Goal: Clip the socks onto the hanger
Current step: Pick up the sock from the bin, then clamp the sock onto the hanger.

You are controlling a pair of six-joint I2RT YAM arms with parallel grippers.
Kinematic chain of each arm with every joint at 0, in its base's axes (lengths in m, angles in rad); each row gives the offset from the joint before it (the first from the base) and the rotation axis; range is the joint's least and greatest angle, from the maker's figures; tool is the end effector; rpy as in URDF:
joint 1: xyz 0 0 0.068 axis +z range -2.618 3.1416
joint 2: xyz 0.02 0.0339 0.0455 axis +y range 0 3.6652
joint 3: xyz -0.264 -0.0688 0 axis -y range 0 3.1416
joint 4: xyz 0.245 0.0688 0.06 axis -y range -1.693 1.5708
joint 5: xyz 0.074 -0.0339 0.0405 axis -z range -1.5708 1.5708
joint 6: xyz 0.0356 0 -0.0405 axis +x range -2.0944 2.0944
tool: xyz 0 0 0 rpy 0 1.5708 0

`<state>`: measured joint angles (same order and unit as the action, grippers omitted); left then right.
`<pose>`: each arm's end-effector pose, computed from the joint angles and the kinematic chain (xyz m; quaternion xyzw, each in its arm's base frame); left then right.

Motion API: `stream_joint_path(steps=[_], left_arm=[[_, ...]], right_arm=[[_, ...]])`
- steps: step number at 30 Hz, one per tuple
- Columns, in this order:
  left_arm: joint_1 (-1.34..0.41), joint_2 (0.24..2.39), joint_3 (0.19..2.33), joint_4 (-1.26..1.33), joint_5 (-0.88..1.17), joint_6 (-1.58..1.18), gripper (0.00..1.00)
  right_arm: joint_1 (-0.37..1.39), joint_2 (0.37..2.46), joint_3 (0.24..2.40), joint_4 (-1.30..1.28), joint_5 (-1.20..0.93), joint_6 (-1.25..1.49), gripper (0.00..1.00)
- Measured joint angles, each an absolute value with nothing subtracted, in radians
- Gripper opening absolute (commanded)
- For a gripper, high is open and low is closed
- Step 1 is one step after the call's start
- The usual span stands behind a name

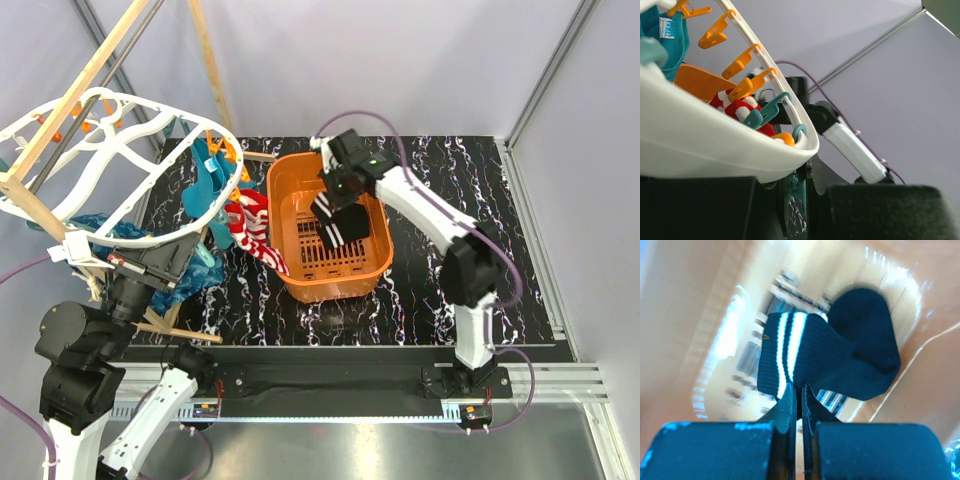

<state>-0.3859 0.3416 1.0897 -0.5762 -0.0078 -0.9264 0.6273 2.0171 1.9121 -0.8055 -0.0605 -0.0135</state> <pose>0.0168 -0.0065 0.4313 -0.1747 0.6196 -0.4648 0.6078 0.3639 0.2665 0.2991 -0.3071 0.8944 0.1252 0.3002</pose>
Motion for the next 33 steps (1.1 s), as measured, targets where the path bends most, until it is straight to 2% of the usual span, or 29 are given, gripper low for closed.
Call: stream_joint_path(steps=[8,12,16,20,24,28,33], left_arm=[[-0.386,0.34,1.091,-0.58,-0.007,-0.934,0.0],[-0.386,0.34,1.091,-0.577,-0.006,-0.947,0.0],[-0.386,0.34,1.091,-0.569,-0.001,-0.97,0.0],[-0.386,0.34,1.091,-0.555,0.005,-0.993,0.0],[-0.386,0.34,1.091,-0.543,0.011,-1.02,0.0],[-0.386,0.34,1.091,-0.534,0.014,-1.047,0.0],[-0.386,0.34,1.091,-0.529,0.015,-1.08,0.0]], right_arm=[[0.624,1.564,1.665,-0.611,-0.237,0.165,0.0],[0.62,1.354,1.468,-0.45,-0.453,0.309,0.0],[0.624,1.234,1.261,-0.233,-0.687,0.518,0.0],[0.669,1.202,1.107,-0.082,-0.827,0.678,0.0],[0.815,1.202,1.066,0.009,-0.857,0.758,0.0],[0.948,1.208,1.051,0.209,-0.826,0.849,0.0],[0.993,1.265,1.012,0.482,-0.702,0.98,0.0]])
